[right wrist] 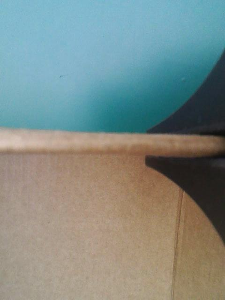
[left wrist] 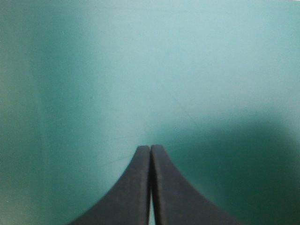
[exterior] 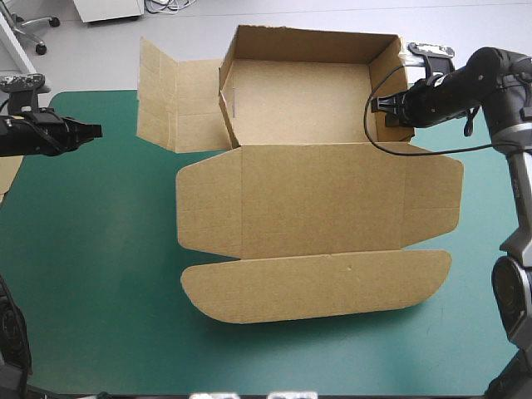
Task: Fold the box
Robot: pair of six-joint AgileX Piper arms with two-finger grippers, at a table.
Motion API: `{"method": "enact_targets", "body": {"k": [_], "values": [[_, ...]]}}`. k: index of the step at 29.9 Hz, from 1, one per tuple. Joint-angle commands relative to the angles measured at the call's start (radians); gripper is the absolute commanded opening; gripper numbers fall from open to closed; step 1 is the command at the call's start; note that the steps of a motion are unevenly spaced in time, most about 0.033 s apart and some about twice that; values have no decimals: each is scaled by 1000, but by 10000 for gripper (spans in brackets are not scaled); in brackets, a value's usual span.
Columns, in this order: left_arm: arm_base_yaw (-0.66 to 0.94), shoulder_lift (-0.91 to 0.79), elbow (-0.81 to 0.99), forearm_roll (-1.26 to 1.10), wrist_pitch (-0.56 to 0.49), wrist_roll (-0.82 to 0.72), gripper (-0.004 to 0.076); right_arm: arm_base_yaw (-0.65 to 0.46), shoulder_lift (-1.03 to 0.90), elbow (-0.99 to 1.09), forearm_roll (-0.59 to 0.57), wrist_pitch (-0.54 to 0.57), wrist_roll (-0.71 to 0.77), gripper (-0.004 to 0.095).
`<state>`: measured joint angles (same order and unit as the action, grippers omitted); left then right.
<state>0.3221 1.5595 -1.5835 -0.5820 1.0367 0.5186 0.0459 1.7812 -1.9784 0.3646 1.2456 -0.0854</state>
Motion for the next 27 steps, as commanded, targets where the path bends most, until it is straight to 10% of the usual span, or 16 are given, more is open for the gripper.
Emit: {"method": "enact_targets", "body": {"k": [1,27], "values": [[0,-23,35,-52,-65,-14,-15,-7,-80,-32,136,4,-25,-33],[46,-17,230,-658,200,228,-15,132,-74,49,152,3,-43,-32]]}}
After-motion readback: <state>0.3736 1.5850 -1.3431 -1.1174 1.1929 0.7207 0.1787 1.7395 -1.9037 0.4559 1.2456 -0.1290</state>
